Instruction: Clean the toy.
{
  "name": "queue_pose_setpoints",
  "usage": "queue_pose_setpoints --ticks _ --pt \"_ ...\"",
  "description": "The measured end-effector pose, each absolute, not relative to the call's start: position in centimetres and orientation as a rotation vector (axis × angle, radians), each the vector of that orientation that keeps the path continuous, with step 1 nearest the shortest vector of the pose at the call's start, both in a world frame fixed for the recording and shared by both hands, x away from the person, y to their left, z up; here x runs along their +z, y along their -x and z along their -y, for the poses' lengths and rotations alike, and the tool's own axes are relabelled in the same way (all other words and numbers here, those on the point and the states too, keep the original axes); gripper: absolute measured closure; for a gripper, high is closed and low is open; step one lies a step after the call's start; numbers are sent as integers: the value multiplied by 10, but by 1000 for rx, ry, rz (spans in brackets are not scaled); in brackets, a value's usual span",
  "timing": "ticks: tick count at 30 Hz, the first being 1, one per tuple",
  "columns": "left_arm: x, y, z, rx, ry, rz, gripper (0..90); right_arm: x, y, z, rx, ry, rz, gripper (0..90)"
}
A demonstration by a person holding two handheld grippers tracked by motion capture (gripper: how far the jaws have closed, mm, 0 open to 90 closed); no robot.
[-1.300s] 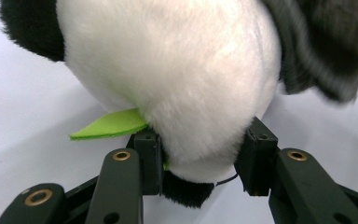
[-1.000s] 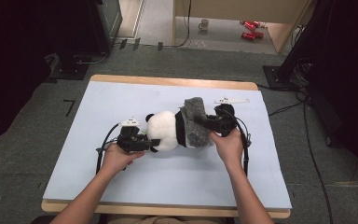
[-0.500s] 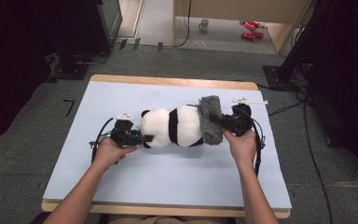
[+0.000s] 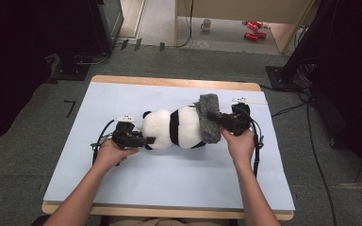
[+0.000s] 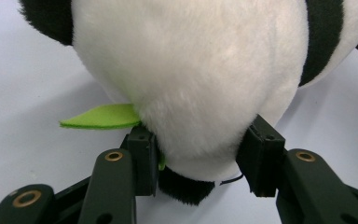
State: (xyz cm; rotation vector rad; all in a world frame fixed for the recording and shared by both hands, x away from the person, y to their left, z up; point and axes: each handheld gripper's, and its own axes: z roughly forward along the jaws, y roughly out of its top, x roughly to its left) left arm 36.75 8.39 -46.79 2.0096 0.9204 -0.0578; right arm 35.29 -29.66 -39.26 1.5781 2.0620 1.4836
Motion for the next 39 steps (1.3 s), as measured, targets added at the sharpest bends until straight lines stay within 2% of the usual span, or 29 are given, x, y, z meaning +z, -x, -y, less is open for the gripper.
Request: queue_pose_setpoints --ticks 27,39 --pt "-465 -369 -82 -51 -2006 -951 523 -448 -356 300 1142 -1778 -2211 771" --pt "-465 -370 -80 -58 -1999 -956 526 -414 -347 340 1324 -1788 -2035 771"
